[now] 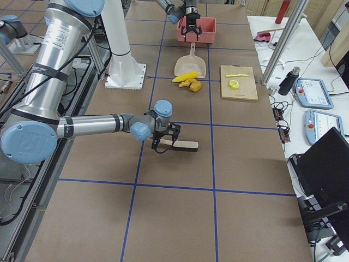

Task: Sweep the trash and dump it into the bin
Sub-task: 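Reach the left gripper to the dustpan handle while the right reaches for the brush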

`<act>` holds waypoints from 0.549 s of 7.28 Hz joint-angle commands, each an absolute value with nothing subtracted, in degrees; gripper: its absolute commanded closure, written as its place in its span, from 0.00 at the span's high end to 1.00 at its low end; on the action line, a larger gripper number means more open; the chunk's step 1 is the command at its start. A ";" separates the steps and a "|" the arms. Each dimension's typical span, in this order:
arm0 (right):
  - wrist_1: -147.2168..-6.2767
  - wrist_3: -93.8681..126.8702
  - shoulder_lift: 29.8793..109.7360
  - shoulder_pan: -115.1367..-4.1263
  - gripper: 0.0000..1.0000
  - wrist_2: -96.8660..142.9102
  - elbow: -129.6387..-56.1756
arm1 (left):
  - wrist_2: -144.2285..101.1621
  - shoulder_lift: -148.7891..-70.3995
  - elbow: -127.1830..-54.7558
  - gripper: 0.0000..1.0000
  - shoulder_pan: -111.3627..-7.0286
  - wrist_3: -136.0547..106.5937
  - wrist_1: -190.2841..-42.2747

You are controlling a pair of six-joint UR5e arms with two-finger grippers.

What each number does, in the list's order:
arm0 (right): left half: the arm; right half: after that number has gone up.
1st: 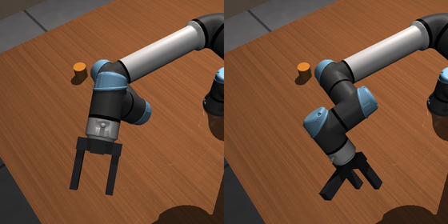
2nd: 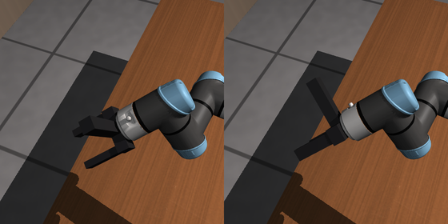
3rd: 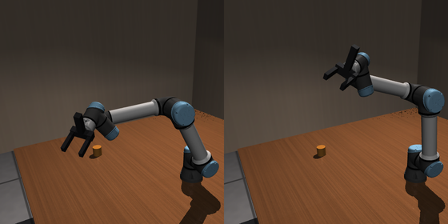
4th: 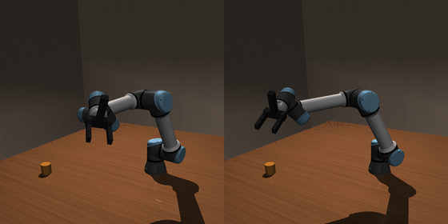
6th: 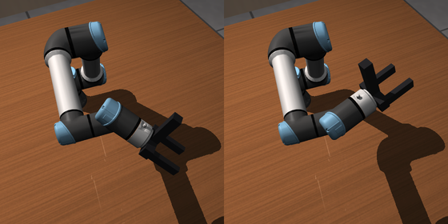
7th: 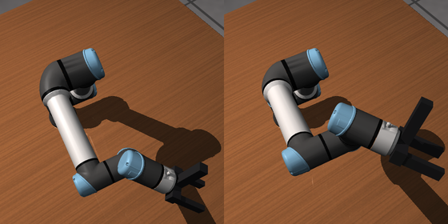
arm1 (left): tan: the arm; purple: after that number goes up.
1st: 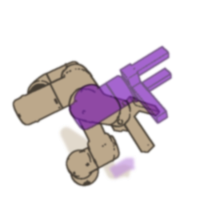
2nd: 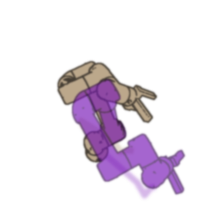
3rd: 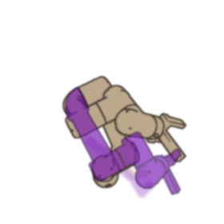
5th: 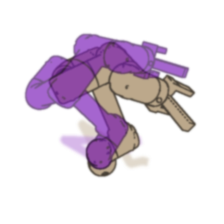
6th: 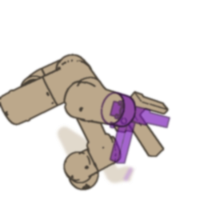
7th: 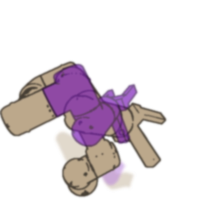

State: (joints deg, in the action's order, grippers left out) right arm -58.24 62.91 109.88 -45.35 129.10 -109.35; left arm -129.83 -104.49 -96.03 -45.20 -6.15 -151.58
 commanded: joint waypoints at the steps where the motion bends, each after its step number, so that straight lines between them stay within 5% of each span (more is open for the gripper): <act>1: -58.09 63.02 109.78 -44.56 0.00 129.11 -109.77 | -130.25 -104.76 -95.72 0.98 -45.00 -7.30 -153.02; 4: -67.69 63.45 109.52 -41.15 0.00 128.07 -121.92 | -129.38 -105.29 -93.18 0.98 -44.47 -1.15 -152.92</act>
State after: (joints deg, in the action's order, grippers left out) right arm -61.43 63.20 109.82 -42.94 128.82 -115.21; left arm -129.80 -105.34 -94.76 -44.60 -2.54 -152.68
